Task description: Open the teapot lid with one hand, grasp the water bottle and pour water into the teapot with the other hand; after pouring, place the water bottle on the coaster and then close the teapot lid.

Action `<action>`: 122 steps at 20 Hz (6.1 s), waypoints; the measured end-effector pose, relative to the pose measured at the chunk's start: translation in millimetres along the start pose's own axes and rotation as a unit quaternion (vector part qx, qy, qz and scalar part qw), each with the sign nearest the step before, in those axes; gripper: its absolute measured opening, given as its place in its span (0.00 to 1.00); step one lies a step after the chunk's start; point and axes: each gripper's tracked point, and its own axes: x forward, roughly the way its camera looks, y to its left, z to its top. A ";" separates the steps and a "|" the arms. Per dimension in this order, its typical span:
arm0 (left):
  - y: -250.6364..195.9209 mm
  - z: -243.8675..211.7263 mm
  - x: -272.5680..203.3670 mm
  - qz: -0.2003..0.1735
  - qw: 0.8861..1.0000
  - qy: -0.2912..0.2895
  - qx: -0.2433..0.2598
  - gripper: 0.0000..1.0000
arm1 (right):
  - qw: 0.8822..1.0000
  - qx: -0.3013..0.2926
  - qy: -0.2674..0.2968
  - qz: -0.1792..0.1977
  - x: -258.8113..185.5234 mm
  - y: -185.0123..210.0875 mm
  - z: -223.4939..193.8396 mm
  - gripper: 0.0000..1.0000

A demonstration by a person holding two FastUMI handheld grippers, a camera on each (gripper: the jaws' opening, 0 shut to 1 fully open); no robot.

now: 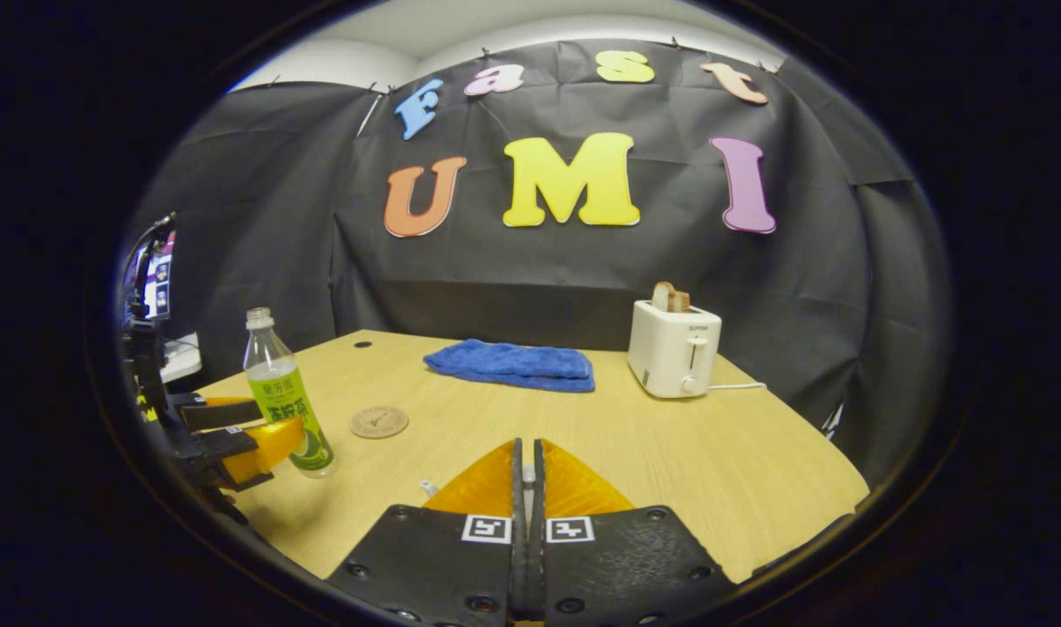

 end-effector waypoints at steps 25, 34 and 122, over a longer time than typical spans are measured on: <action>13.6 41.6 -9.7 0.073 0.941 0.012 0.330 0.75 | 1.000 0.006 0.006 -0.021 -15.7 -74.5 -15.7 0.00; 2.0 58.3 -20.5 0.118 0.859 0.006 0.498 0.75 | 1.000 0.012 0.008 -0.012 -21.7 -89.7 -26.6 0.00; -91.9 76.4 -0.4 0.121 0.529 0.019 0.840 0.74 | 0.999 0.007 0.005 -0.033 -37.1 -150.1 -40.9 0.00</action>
